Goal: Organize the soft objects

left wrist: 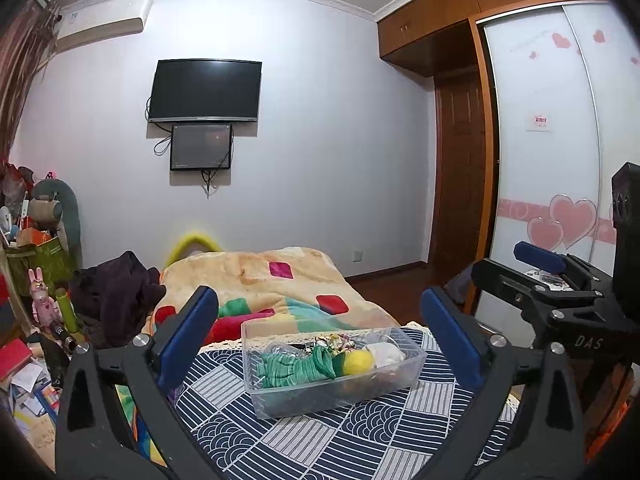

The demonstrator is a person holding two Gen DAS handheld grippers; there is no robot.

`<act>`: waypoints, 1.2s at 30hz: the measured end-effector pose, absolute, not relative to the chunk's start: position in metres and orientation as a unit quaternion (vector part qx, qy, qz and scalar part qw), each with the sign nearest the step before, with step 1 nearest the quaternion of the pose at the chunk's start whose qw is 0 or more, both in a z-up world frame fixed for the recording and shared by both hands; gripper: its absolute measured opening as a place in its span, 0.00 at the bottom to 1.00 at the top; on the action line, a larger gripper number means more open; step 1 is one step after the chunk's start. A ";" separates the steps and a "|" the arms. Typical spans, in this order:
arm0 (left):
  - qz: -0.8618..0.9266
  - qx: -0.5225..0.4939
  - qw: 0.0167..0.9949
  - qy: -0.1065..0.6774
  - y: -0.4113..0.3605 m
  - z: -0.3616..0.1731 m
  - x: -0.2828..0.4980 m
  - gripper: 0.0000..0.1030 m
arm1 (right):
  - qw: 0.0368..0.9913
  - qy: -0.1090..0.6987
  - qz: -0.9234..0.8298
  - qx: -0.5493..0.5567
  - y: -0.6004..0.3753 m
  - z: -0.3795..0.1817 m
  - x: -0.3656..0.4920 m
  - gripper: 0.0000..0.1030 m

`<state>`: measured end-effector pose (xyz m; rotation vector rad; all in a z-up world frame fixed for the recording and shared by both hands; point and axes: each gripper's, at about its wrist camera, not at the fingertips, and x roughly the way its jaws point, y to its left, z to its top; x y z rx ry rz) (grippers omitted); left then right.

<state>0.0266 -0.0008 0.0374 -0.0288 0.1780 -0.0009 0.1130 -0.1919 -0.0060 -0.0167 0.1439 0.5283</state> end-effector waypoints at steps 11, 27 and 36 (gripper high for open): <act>0.004 -0.014 0.996 0.092 -0.002 0.033 0.026 1.00 | 0.962 0.068 0.265 -0.005 -0.192 -0.003 0.110 1.00; 0.001 -0.018 0.995 0.094 0.000 0.032 0.026 1.00 | 0.960 0.070 0.270 0.001 -0.194 -0.002 0.110 1.00; -0.013 -0.020 0.995 0.101 -0.002 0.031 0.030 1.00 | 0.960 0.072 0.270 0.001 -0.194 -0.003 0.111 1.00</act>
